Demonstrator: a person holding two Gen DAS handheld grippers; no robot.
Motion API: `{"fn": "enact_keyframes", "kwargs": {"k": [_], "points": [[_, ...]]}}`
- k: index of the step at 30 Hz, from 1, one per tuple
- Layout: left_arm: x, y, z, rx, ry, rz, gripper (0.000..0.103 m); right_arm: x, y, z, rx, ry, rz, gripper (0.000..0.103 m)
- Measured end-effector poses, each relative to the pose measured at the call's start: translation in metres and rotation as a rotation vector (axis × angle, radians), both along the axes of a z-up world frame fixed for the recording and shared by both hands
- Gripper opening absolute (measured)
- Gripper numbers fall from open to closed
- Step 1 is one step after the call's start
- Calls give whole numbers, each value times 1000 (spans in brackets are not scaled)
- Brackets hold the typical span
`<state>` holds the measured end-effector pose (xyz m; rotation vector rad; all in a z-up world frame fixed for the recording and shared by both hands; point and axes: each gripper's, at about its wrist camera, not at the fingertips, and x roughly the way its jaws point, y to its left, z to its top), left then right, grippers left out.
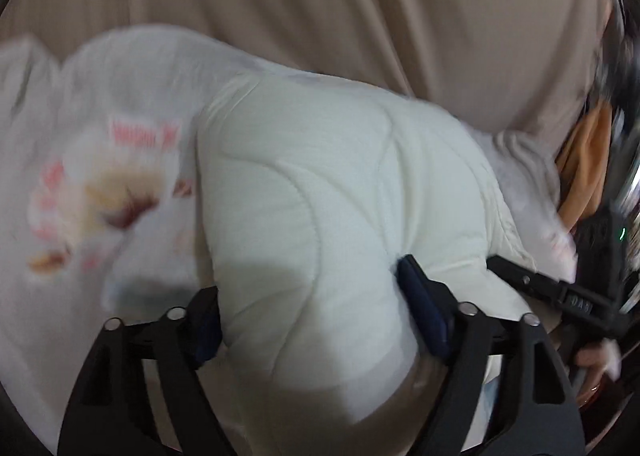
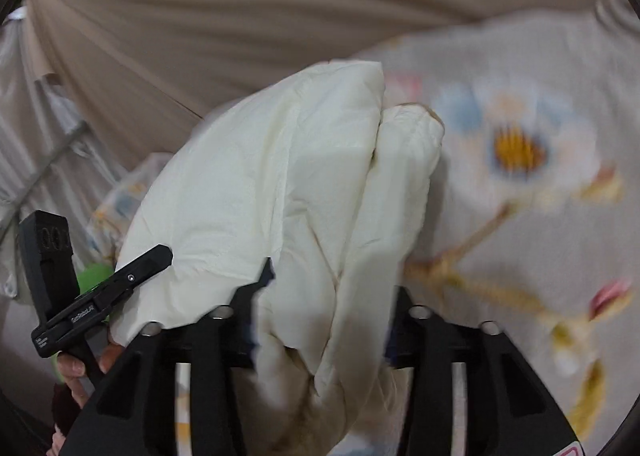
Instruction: Fold large clothes
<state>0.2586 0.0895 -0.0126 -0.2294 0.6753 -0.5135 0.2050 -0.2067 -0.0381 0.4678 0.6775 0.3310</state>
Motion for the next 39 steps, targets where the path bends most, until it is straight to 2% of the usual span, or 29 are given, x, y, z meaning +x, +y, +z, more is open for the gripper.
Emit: {"fn": "enact_keyframes", "kwargs": {"k": [1, 2, 4, 5, 7, 8, 10, 13, 16, 18, 20, 25, 28, 32, 35, 38, 39], "points": [[-2, 6, -2, -21, -1, -15, 83, -4, -4, -5, 31, -23, 8, 57], [-6, 10, 1, -8, -14, -18, 83, -10, -8, -6, 44, -24, 22, 58], [-20, 11, 13, 50, -67, 4, 83, -23, -18, 3, 47, -34, 18, 58], [-30, 9, 24, 113, -110, 28, 82, -33, -21, 11, 18, -43, -7, 59], [-49, 1, 42, 235, -187, 67, 81, -52, -20, 32, -67, -76, -42, 44], [-63, -7, 51, 297, -231, 85, 81, -63, -15, 44, -127, -100, -53, 41], [-80, -20, 63, 345, -267, 99, 82, -82, 0, 62, -229, -137, -68, 24], [-90, -39, 59, 359, -230, 104, 82, -93, 31, 72, -336, -152, -63, 7], [-86, -52, 39, 400, -167, 139, 82, -85, 55, 56, -462, -104, -64, 0], [-86, -48, 25, 385, -125, 141, 82, -76, 56, 36, -478, -48, -86, 0], [-84, -48, 13, 395, -118, 153, 83, -68, 52, 17, -481, -8, -92, 0], [-89, -55, 8, 422, -138, 185, 84, -60, 55, -6, -509, 4, -103, 0], [-92, -53, 8, 410, -132, 206, 84, -63, 59, -3, -520, -5, -123, 0], [-97, -47, 12, 379, -124, 218, 84, -86, 59, 15, -467, -39, -148, 0], [-105, -44, 12, 367, -124, 230, 84, -105, 58, 25, -415, -50, -157, 5], [-117, -45, 9, 366, -125, 239, 85, -122, 61, 26, -415, -53, -172, 13], [-122, -46, 7, 368, -128, 244, 86, -127, 62, 23, -423, -52, -183, 19]]}}
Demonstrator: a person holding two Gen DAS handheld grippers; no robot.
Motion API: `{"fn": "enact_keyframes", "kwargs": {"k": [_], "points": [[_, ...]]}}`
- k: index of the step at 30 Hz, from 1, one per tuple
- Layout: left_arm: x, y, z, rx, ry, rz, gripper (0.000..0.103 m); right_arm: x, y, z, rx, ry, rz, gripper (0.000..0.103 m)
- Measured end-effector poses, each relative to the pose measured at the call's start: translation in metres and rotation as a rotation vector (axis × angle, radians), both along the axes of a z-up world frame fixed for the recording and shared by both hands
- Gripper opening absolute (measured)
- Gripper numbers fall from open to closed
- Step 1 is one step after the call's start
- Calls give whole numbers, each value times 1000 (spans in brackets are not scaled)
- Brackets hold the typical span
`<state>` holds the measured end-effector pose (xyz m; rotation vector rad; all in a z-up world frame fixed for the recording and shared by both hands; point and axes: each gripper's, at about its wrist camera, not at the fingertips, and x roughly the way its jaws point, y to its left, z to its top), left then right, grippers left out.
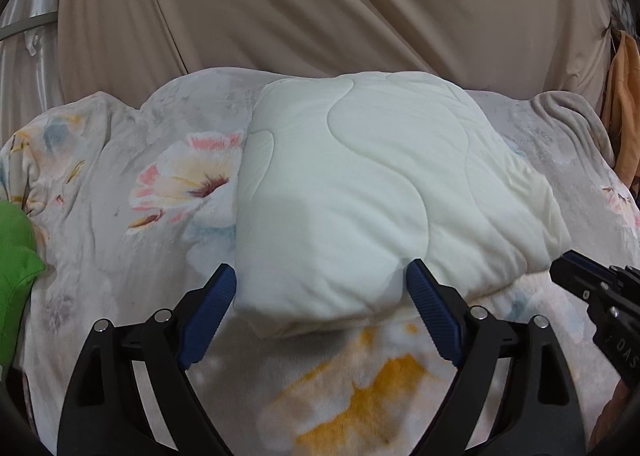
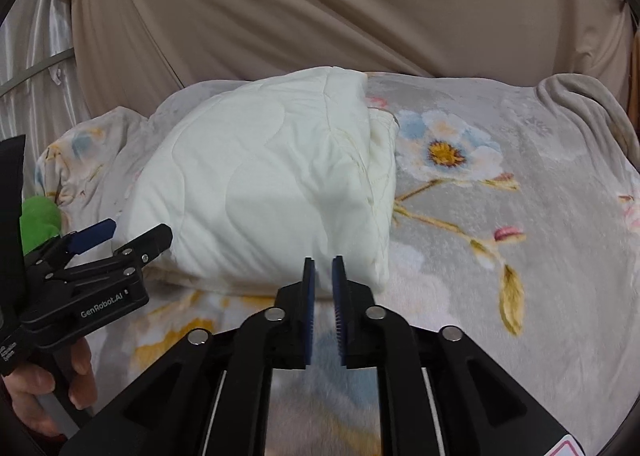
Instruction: Fold large clothes
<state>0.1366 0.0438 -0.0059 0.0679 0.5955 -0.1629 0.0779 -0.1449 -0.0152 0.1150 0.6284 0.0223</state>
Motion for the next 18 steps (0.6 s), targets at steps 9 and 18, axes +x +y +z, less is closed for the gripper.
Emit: {"fn": "enact_keyframes", "kwargs": {"k": [9, 18], "points": [[-36, -11, -38, 34, 13, 35, 92, -28, 7, -41, -4, 44, -33, 37], [-46, -17, -38, 71, -38, 79, 97, -28, 15, -58, -41, 68, -52, 46]]}}
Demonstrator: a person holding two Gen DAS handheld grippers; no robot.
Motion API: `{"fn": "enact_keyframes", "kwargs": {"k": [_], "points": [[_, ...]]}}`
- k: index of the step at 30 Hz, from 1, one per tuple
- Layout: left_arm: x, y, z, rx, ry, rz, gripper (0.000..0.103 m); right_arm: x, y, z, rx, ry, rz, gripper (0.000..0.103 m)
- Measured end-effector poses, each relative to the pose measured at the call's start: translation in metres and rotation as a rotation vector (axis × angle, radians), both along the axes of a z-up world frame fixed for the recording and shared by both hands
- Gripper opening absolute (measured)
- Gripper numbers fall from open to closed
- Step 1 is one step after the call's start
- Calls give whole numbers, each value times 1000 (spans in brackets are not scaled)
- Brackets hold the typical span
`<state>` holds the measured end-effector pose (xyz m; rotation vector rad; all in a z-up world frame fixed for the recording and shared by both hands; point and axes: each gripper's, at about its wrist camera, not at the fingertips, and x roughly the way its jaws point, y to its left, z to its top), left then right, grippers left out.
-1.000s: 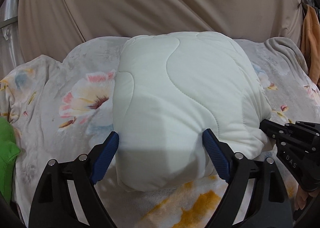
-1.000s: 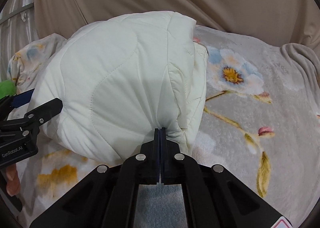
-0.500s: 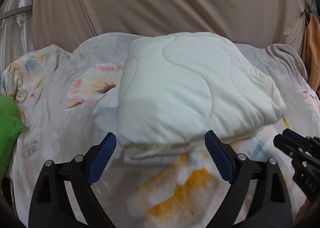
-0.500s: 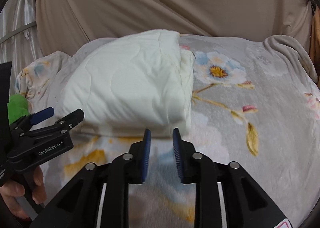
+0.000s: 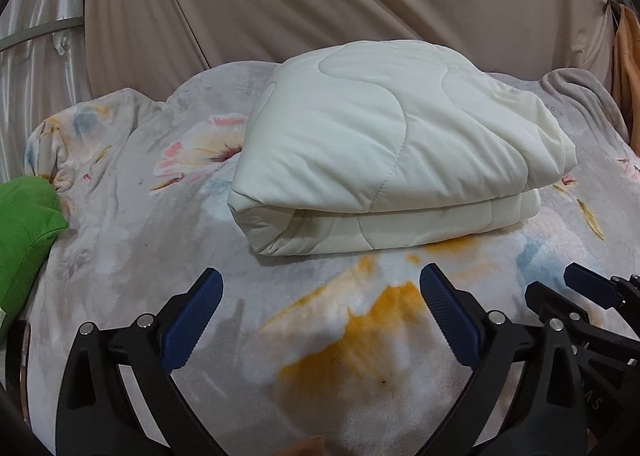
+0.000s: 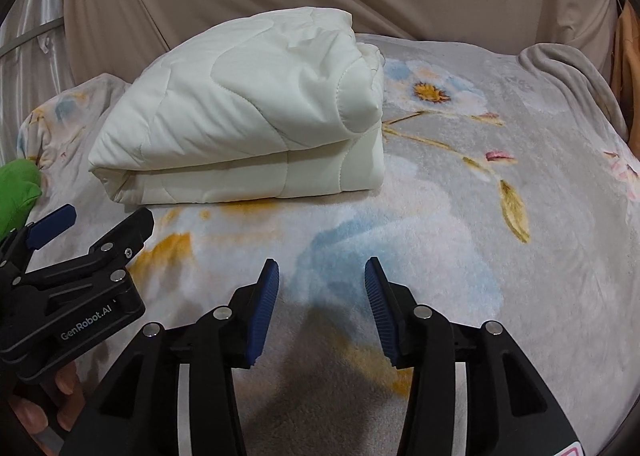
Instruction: Fold large clothes
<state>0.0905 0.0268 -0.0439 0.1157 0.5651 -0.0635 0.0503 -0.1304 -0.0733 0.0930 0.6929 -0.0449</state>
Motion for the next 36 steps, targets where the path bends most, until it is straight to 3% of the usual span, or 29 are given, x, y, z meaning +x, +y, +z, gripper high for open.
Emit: {"fn": "enact_keyframes", "kwargs": {"k": [36], "points": [[2, -3, -3, 53, 3, 12, 97, 2, 14, -1, -57, 4, -15, 48]]}}
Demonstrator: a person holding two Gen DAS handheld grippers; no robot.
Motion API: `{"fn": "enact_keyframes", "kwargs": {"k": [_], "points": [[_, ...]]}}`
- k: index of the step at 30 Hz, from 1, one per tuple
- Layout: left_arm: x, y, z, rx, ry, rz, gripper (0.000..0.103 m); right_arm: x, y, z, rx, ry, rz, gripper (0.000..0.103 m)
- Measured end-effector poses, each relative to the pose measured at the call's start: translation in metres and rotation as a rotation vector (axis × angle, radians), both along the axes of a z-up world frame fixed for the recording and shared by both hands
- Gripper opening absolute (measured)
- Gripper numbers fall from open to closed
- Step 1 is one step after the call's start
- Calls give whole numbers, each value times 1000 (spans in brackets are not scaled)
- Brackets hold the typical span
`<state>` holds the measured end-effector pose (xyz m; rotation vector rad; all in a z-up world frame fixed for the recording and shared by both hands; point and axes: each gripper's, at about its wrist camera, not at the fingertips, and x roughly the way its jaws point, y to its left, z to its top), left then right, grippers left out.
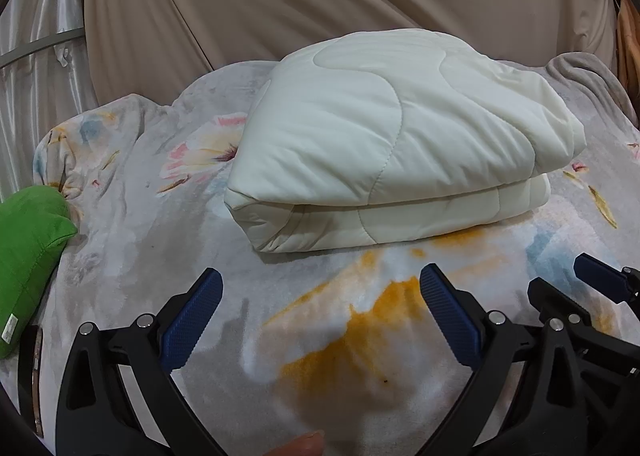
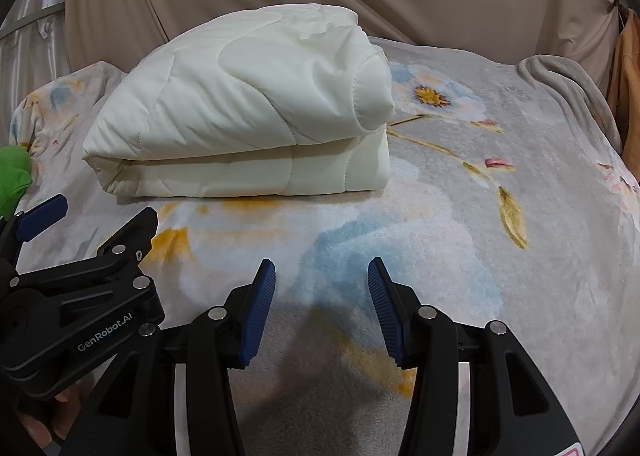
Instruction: Fold large clothes
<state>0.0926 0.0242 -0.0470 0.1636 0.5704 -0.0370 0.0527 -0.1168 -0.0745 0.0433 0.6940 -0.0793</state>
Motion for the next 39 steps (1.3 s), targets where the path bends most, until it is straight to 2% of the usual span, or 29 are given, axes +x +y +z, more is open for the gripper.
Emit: {"fn": "enact_keyframes", "kwargs": {"k": [39], "points": [[0, 0, -1, 15, 1, -7, 97, -2, 2, 2, -24, -7, -16, 48]]}}
